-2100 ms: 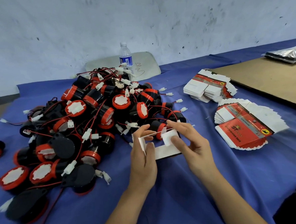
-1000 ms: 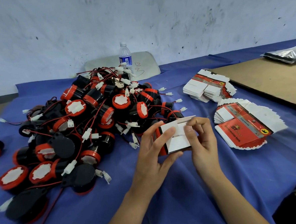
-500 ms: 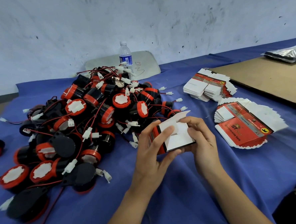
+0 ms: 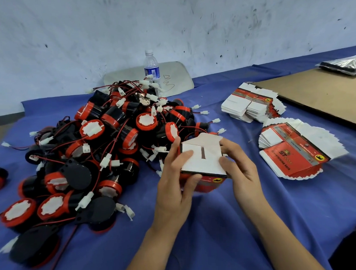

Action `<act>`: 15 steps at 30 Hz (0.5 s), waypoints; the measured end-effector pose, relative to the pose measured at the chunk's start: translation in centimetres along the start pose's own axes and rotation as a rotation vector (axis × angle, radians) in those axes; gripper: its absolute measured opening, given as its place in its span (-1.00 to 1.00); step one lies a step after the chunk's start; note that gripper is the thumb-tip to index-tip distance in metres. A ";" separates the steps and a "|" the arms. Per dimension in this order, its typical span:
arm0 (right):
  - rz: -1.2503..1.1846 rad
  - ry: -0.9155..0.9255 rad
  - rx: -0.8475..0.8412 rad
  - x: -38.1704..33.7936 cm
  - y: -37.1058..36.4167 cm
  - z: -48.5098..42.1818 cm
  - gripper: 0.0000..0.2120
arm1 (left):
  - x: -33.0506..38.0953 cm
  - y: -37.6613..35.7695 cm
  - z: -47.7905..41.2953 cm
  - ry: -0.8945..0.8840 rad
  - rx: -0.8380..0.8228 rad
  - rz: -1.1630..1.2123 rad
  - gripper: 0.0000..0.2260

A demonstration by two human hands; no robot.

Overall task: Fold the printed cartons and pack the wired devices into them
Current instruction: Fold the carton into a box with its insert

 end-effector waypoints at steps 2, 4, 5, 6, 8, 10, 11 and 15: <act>0.030 -0.001 -0.037 0.1 -0.2 0.1 -0.75 | 0.2 0.3 -0.1 0.046 0.055 0.018 -0.64; 0.030 -0.003 -0.124 0.0 -0.2 0.3 -0.75 | 0.4 0.6 -0.1 0.089 0.085 0.004 -0.63; 0.032 -0.006 -0.177 -0.1 -0.2 0.3 -0.72 | 0.5 0.7 -0.2 0.104 0.093 0.006 -0.63; 0.031 -0.025 -0.233 0.0 -0.1 0.2 -0.67 | 0.5 0.7 -0.1 0.122 0.096 0.024 -0.63; 0.011 -0.086 -0.339 0.1 -0.2 0.1 -0.58 | 0.5 0.5 0.0 0.154 0.093 0.062 -0.63; -0.017 -0.124 -0.396 0.4 -0.1 0.0 -0.56 | 0.4 0.4 0.1 0.172 0.080 0.078 -0.65; -0.022 -0.135 -0.407 0.5 0.0 0.0 -0.55 | 0.4 0.3 0.1 0.185 0.071 0.085 -0.67; -0.036 -0.178 -0.448 0.8 0.0 0.0 -0.49 | 0.1 0.3 0.3 0.237 0.036 0.116 -0.58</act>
Point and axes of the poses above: each hand's wrist, its own z-axis away from the middle knuckle, its own y-axis out of the back of the hand, x = y × z, the point moved 1 cm from there along -z, towards the middle knuckle, and after that the axes turned 13 degrees about -y, right-handed, at the moved point
